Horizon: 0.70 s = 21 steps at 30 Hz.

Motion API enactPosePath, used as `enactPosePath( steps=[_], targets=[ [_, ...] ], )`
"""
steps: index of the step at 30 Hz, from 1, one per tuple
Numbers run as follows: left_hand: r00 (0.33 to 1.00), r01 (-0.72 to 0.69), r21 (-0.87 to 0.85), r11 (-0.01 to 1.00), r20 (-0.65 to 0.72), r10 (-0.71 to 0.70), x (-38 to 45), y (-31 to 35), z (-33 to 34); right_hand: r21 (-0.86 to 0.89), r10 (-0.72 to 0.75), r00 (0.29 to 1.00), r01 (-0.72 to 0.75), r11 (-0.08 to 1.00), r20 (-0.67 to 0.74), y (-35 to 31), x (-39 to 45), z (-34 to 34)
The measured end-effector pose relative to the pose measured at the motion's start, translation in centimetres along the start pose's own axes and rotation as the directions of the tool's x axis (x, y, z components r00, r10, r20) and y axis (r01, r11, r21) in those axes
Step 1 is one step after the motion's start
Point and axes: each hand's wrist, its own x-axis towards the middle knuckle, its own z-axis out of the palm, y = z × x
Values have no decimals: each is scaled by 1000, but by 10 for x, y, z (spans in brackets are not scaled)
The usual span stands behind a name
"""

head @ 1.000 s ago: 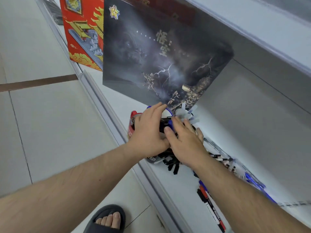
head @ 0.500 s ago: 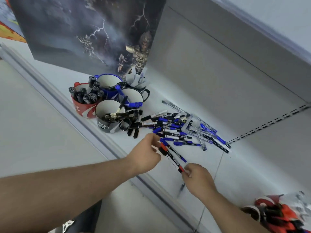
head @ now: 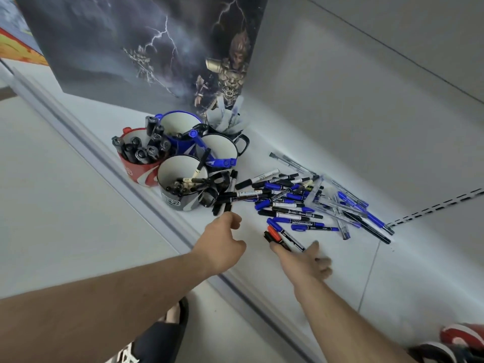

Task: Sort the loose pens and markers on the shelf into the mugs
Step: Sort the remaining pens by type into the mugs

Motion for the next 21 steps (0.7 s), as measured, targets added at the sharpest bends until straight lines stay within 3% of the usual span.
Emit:
enactPosePath(
  steps=[3, 6, 8, 10, 11, 13, 17, 21],
  targets=[
    [1000, -6, 16, 1000, 15, 6, 2, -3, 1, -14, -295, 955, 295, 955, -12, -11, 3, 12],
    [1000, -29, 21, 999, 5, 29, 4, -5, 3, -131, -498, 865, 487, 863, -65, -12, 1, 21],
    [999, -37, 12, 999, -28, 37, 6, -5, 1, -262, -686, 717, 643, 720, -127, -21, 1, 18],
    [998, -39, 2, 999, -54, 39, 8, -6, 0, -373, -832, 555, 774, 512, 11, -46, 6, 10],
    [998, -35, -3, 999, -60, 35, 9, -6, -1, -392, -847, 518, 809, 439, 120, -63, 6, 7],
    [997, -21, -11, 1000, -68, 20, 10, -6, 0, -375, -812, 530, 824, 424, 247, -100, 6, 4],
    [996, -17, -15, 1000, -85, 16, 13, -7, -2, -331, -695, 643, 764, 554, 321, -149, 3, 22],
    [984, -137, 196, 971, -83, 156, 18, -11, -7, -427, -631, 704, 705, 565, 327, -155, 8, 49]
  ],
)
